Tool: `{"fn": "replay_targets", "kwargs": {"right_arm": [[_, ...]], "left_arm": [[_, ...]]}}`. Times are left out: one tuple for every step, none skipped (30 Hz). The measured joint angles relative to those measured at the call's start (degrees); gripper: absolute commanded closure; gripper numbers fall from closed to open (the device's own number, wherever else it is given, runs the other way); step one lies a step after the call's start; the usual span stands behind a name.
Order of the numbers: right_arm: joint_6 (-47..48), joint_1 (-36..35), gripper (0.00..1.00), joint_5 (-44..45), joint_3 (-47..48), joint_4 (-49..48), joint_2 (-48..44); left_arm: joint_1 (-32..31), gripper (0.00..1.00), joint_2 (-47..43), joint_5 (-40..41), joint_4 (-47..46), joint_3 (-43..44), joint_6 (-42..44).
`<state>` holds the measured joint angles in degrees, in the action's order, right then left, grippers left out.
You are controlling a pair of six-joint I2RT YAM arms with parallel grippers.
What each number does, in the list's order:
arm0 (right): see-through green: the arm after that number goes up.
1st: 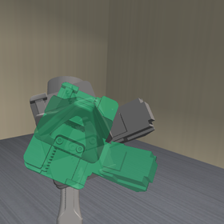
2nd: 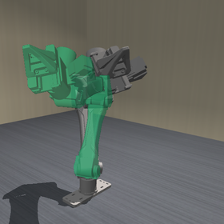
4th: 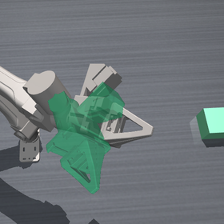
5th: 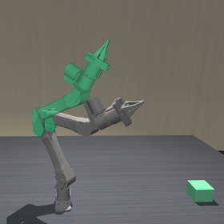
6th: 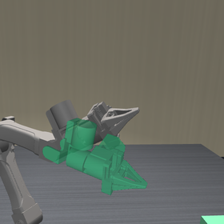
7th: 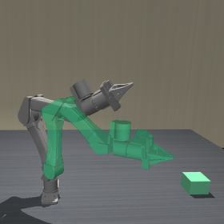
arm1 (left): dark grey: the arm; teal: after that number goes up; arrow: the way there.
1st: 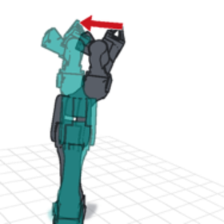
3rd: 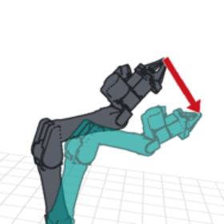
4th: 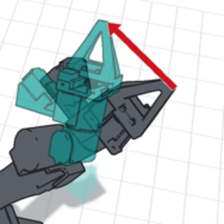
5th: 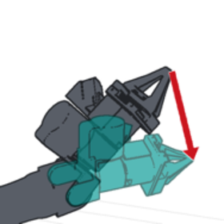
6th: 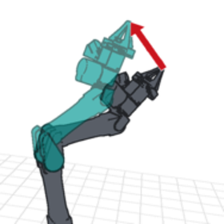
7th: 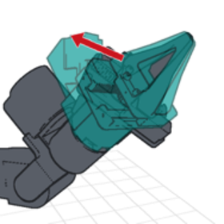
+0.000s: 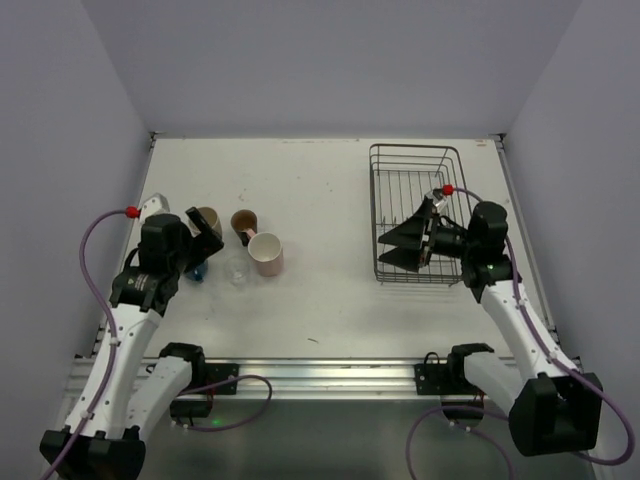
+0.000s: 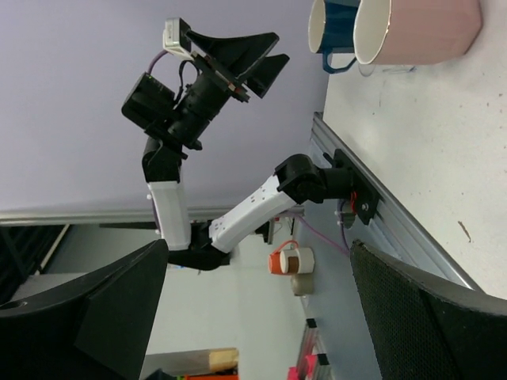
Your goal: Unload the cups from the dish rack
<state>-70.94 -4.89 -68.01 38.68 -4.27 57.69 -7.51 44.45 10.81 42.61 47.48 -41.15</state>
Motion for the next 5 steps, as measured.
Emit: {"fn": "replay_targets", "kwargs": {"right_arm": [[-0.04, 0.00, 0.01, 0.39, -1.20, -1.22, -1.38], [-0.26, -0.02, 0.01, 1.05, -2.56, -2.34, -2.73], [-0.39, -0.02, 0.01, 1.51, -3.91, -3.28, -3.91], [-0.48, -0.04, 0.01, 2.36, -5.11, -3.93, -4.92], [-0.37, -0.04, 0.01, 3.02, -6.08, -4.04, -5.75]], "left_arm": [[-0.04, 0.00, -0.24, -0.35, -1.33, 0.00, 0.59], [-0.04, 0.00, -0.31, -0.63, -2.73, -0.02, 1.40], [-0.04, 0.00, -0.22, -1.07, -4.17, -0.02, 1.90], [-0.04, 0.00, 0.02, -1.51, -5.57, -0.07, 2.45], [-0.04, 0.00, 0.26, -1.81, -6.67, -0.11, 2.86]]}}
